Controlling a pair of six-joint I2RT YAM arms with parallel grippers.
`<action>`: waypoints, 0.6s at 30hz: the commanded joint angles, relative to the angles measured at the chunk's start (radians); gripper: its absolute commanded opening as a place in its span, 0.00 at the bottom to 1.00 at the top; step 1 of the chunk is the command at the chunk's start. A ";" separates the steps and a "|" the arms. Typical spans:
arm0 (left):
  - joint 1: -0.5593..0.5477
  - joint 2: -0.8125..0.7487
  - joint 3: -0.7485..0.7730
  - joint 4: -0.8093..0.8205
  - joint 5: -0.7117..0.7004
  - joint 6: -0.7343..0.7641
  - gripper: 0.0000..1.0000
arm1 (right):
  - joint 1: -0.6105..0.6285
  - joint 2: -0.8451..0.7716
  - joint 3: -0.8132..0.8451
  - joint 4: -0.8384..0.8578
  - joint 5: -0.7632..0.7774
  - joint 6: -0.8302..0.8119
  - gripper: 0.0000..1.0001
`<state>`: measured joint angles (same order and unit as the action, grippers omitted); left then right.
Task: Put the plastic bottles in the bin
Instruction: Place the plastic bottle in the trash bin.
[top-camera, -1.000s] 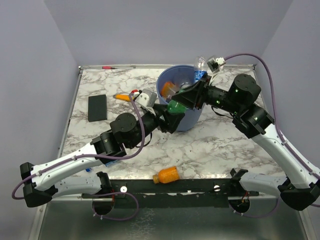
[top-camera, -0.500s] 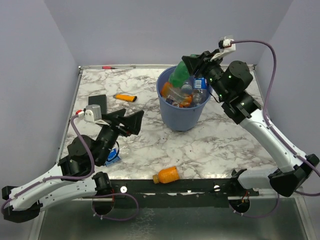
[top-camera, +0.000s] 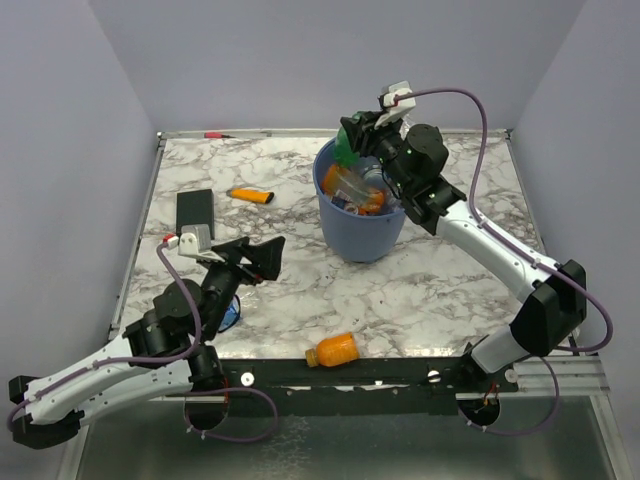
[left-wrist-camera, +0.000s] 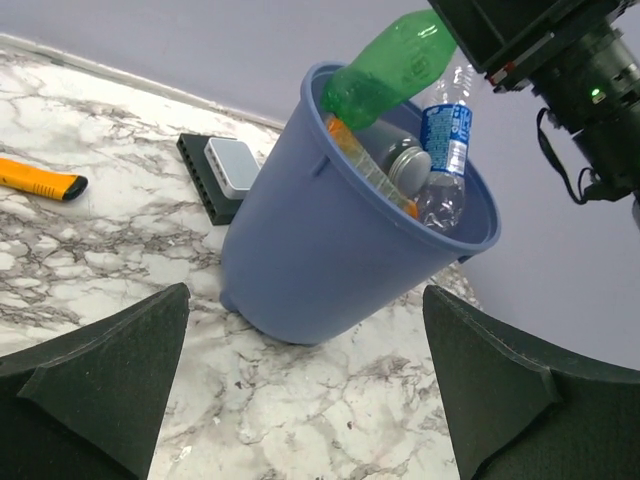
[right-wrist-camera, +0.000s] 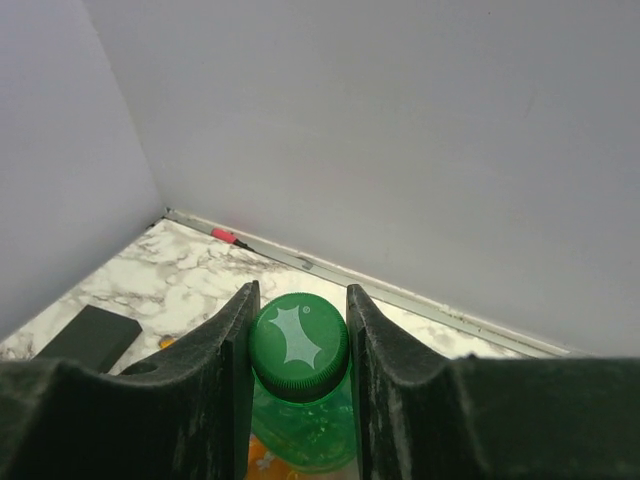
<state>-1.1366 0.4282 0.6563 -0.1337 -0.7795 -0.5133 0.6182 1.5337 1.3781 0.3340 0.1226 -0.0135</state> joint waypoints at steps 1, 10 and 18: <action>-0.002 0.038 -0.027 -0.025 0.020 -0.027 0.99 | 0.001 -0.032 -0.027 -0.021 0.004 -0.016 0.39; -0.001 0.226 0.020 -0.131 0.179 -0.032 0.99 | 0.001 -0.192 -0.023 -0.174 0.001 0.082 0.99; -0.002 0.381 0.106 -0.246 0.358 -0.062 0.99 | 0.002 -0.412 -0.071 -0.329 0.014 0.131 1.00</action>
<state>-1.1366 0.7670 0.7040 -0.2985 -0.5575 -0.5457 0.6186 1.2289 1.3342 0.1070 0.1226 0.0788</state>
